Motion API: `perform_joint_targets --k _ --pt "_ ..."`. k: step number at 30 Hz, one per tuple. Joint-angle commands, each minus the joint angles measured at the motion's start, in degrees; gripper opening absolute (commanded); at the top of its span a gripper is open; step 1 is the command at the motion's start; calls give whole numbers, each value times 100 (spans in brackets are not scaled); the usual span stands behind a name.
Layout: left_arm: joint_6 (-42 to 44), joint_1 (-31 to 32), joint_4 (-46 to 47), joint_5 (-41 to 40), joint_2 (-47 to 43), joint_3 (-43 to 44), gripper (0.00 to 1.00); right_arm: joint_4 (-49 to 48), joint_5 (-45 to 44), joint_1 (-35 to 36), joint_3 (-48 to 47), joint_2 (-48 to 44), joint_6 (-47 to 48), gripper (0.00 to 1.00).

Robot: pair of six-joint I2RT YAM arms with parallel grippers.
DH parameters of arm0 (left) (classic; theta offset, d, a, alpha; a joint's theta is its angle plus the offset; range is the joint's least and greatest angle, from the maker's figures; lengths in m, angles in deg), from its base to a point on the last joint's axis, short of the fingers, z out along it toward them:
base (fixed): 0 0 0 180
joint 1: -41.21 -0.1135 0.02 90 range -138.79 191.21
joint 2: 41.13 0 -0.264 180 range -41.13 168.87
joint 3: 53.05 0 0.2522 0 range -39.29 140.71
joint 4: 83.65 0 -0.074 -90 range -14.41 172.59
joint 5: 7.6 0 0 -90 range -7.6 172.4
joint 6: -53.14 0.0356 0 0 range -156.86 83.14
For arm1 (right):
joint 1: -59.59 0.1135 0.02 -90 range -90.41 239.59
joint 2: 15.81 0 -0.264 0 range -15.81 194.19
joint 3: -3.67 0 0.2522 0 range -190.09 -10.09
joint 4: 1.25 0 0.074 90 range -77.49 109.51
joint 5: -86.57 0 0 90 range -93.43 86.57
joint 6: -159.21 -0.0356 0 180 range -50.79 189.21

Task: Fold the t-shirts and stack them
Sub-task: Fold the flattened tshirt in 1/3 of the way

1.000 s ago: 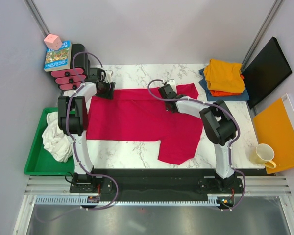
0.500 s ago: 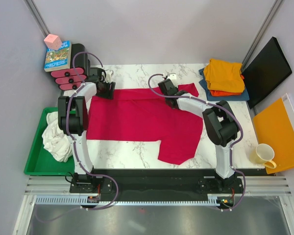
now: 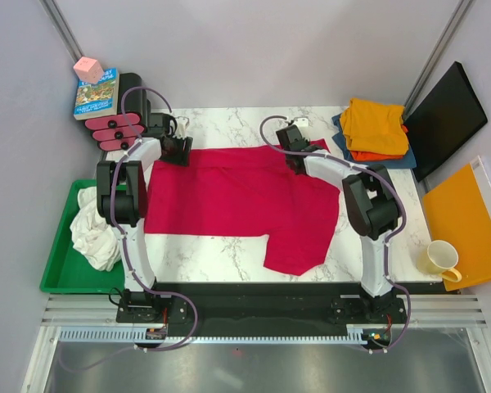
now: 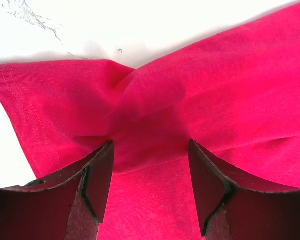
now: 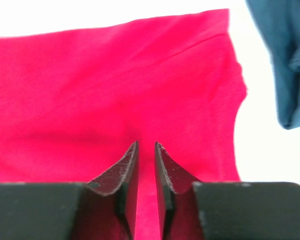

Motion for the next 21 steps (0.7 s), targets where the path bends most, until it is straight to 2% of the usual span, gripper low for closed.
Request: perform_joint_targets --k 1,6,8,11,14,18,21 --pt "-118 24 39 34 -24 -17 67 31 -361 -140 -320 -40 47 30" --pt "-153 41 39 60 -33 -8 67 181 -256 -570 -506 154 -49 29" --pt "-162 50 39 52 -59 -51 67 -11 137 -562 -383 -91 -23 28" --pt "-144 50 39 60 -94 -122 67 -250 368 -317 -58 -601 56 29" --pt "-162 50 48 104 -103 -166 67 -23 421 87 48 -760 92 31" --pt "-249 77 48 174 -94 -139 67 110 211 386 346 -699 13 45" --pt "-249 120 48 192 -129 -139 67 58 193 378 619 -699 -75 48"
